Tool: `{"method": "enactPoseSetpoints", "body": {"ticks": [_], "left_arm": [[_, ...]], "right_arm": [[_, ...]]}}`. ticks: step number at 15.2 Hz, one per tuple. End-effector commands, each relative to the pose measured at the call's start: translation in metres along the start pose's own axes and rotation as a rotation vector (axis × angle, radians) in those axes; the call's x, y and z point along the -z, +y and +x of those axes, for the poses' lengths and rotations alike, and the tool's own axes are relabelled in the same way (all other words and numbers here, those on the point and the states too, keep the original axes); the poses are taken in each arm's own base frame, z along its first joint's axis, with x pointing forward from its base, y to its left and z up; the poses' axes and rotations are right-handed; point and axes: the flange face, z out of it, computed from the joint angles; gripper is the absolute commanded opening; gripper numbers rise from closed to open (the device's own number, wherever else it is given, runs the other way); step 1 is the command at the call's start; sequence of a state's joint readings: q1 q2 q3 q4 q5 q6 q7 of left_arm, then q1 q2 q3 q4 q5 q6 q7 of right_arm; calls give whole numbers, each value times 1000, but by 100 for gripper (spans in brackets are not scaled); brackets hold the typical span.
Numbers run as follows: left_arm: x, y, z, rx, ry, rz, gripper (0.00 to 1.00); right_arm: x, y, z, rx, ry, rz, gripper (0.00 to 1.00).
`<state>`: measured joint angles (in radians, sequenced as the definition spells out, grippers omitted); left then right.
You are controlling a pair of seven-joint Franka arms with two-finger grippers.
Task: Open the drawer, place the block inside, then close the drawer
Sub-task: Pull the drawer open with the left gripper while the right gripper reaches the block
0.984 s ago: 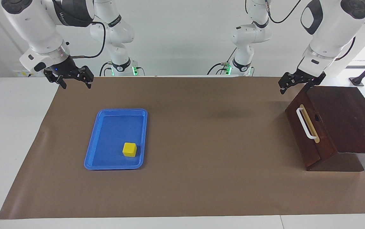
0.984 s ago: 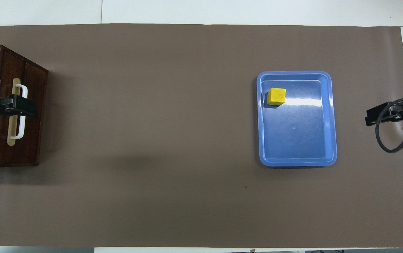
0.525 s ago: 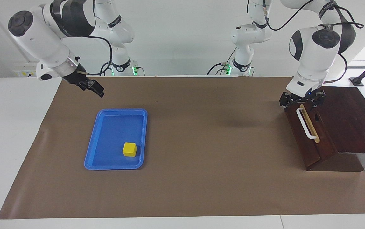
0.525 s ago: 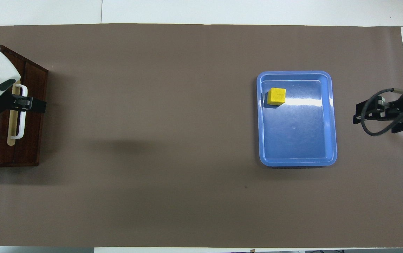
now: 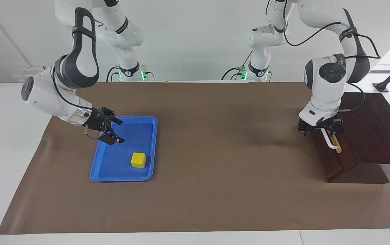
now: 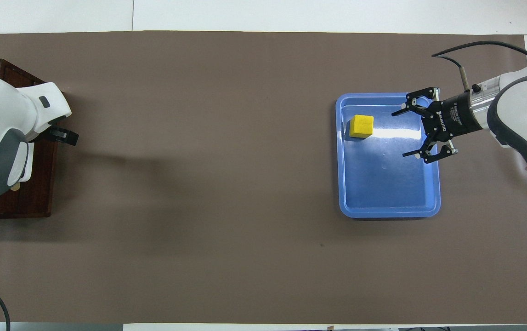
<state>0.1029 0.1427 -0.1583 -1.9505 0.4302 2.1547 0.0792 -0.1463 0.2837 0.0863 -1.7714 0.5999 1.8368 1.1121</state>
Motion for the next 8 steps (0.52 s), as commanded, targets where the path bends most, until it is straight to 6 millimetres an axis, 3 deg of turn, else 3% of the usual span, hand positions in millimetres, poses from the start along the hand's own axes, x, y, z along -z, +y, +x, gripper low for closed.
{"method": "enactPoseSetpoints", "body": {"ticks": [1, 4, 8], "left_arm": [[-10, -7, -9, -10, 16, 28, 100], [-14, -12, -11, -1, 10, 26, 100], [-30, 1, -16, -11, 29, 12, 100]], "right_arm": [[-21, -24, 28, -117, -69, 16, 100], [-44, -28, 43, -168, -105, 5, 100], [-60, -28, 58, -167, -90, 39, 100]]}}
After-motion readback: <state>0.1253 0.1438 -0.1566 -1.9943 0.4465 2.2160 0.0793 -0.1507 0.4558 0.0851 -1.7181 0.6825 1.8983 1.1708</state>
